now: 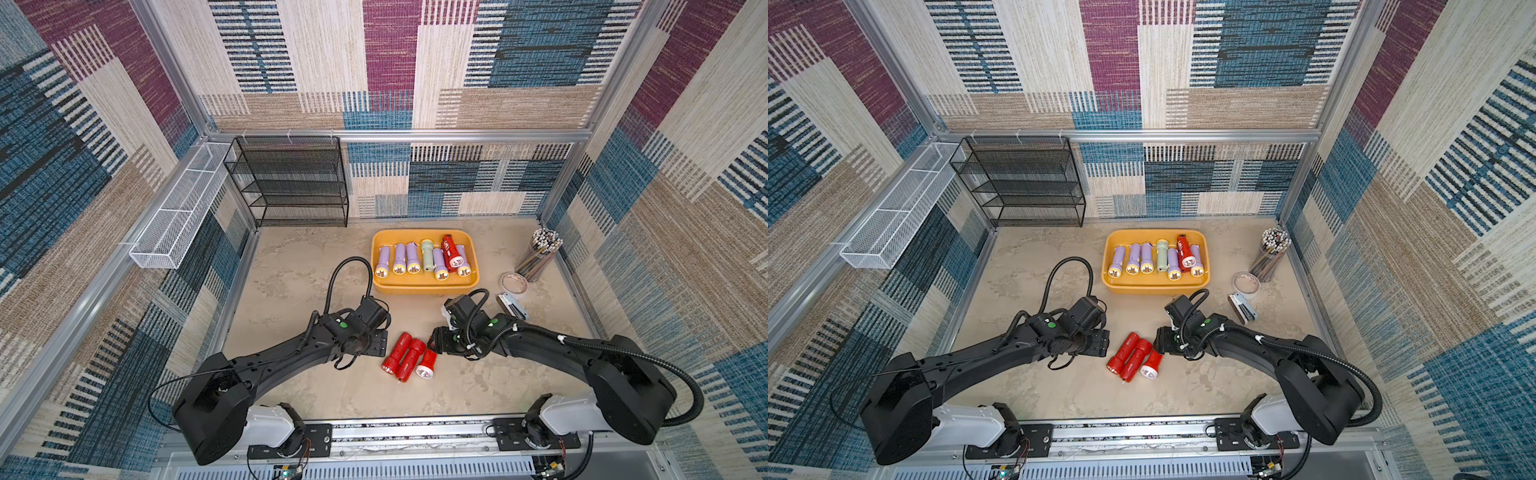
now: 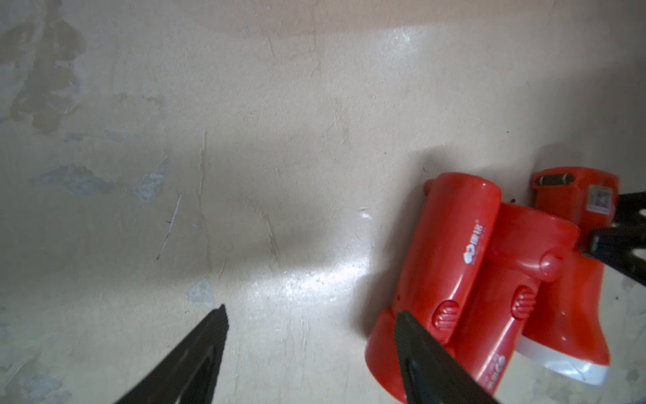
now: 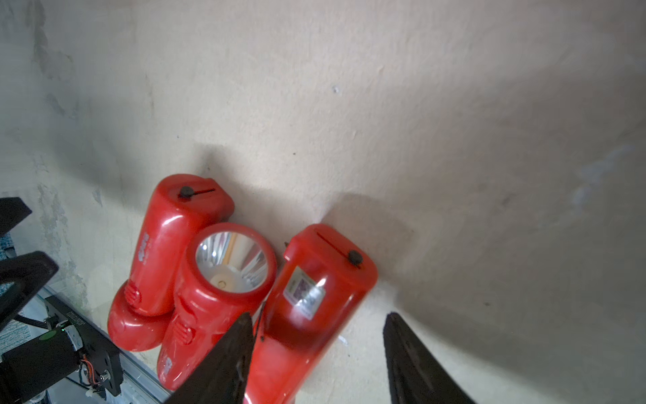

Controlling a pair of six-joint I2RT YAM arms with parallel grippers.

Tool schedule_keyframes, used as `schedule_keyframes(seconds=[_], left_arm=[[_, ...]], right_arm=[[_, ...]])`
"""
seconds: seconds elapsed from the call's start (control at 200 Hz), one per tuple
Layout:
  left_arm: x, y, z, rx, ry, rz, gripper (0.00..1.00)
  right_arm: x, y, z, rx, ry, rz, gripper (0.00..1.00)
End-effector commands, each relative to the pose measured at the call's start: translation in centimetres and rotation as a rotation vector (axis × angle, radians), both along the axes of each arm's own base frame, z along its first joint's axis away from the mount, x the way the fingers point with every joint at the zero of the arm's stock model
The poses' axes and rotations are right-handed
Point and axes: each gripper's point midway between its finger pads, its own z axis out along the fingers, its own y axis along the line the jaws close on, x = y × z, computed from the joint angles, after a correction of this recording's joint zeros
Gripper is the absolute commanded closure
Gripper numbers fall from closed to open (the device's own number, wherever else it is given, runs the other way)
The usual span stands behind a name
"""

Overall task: Put the flashlights into the storage boxes
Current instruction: Pick up the flashlight from the center of the board.

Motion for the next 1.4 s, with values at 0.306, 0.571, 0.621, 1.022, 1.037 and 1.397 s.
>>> schedule_keyframes(seconds=[0.306, 0.571, 0.621, 1.022, 1.037, 1.397], left_arm=[[0.2, 0.1, 0.1, 0.004, -0.032, -0.026, 0.21], [-0.1, 0.4, 0.4, -0.004, -0.042, -0.029, 0.21], [-0.1, 0.5, 0.3, -0.004, -0.041, -0.03, 0.21], [-0.6, 1.2, 0.6, 0.004, -0.05, -0.029, 0.21], [-0.6, 1.2, 0.6, 0.004, -0.052, -0.029, 0.21], [-0.6, 1.7, 1.2, 0.007, -0.072, -0.018, 0.21]], right_arm=[[2.5, 1.4, -0.5, -0.065, -0.006, -0.009, 0.52], [2.9, 2.3, -1.4, -0.135, 0.019, 0.022, 0.52], [2.8, 2.5, -1.5, -0.159, 0.021, 0.033, 0.51], [3.4, 2.4, -0.9, -0.234, -0.007, 0.024, 0.64], [3.5, 2.4, -0.7, -0.237, -0.012, 0.024, 0.64], [7.3, 2.1, 5.7, -0.321, -0.185, 0.036, 0.64]])
